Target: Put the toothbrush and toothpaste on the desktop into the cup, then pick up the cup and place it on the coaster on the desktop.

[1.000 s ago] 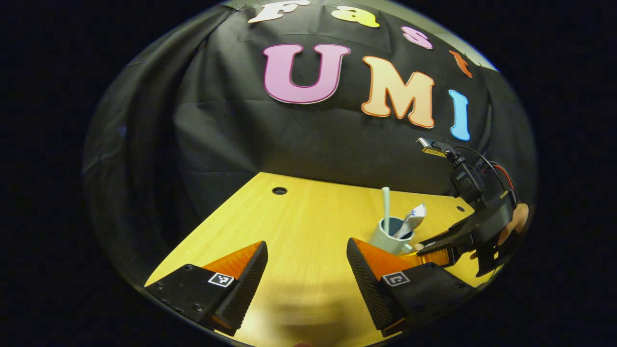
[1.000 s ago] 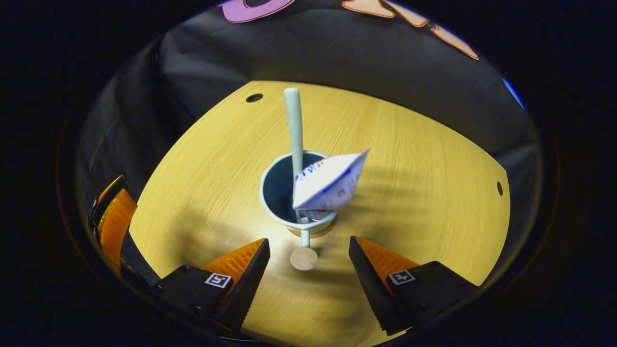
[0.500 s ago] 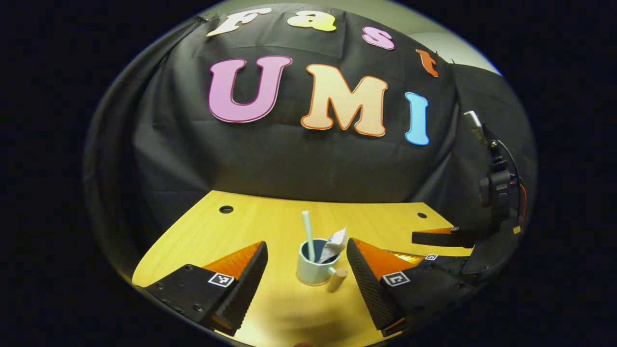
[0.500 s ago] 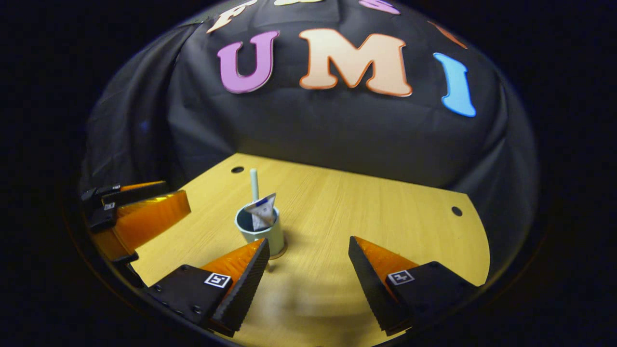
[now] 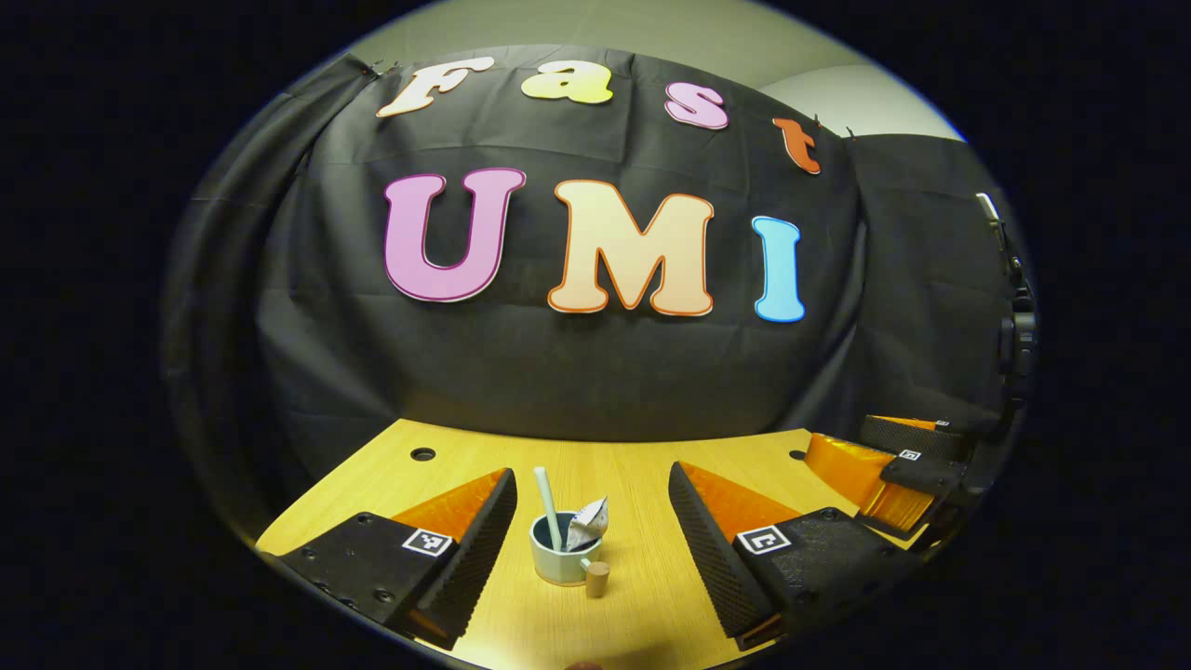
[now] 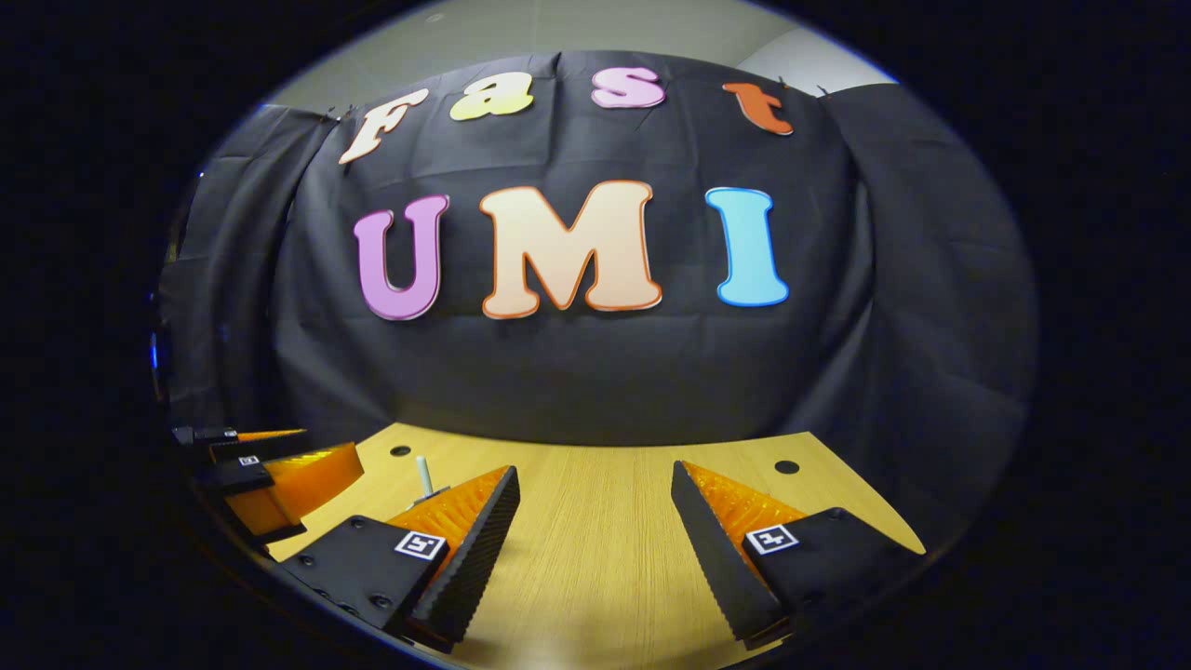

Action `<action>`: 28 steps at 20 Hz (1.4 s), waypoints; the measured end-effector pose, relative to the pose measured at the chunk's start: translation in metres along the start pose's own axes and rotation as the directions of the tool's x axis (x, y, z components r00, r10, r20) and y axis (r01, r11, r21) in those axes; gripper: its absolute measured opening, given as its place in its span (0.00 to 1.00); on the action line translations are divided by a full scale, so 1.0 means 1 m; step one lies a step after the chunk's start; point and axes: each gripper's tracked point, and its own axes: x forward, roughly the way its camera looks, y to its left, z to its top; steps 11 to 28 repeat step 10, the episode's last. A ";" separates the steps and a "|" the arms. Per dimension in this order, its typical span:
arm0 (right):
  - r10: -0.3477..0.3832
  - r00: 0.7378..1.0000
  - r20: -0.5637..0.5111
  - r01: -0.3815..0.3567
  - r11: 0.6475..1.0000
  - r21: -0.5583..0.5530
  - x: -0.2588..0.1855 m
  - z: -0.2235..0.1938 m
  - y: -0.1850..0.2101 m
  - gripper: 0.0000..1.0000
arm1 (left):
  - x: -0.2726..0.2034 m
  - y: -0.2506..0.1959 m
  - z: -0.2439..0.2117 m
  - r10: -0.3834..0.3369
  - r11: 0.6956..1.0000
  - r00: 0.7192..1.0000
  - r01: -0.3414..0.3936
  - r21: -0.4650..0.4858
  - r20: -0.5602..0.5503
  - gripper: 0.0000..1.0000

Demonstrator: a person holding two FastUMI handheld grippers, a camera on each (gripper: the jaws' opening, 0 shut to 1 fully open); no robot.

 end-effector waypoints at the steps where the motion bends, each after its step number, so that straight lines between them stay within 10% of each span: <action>1: -0.005 1.000 0.007 0.005 1.000 0.000 -0.003 0.001 -0.003 1.00 | 0.000 0.000 0.003 0.006 1.000 1.000 -0.006 0.000 0.006 0.94; 28: 0.003 0.996 0.095 -0.005 1.000 0.021 -0.007 0.035 0.000 1.00 | -0.009 0.017 0.034 0.065 0.998 0.995 -0.065 -0.002 0.071 0.94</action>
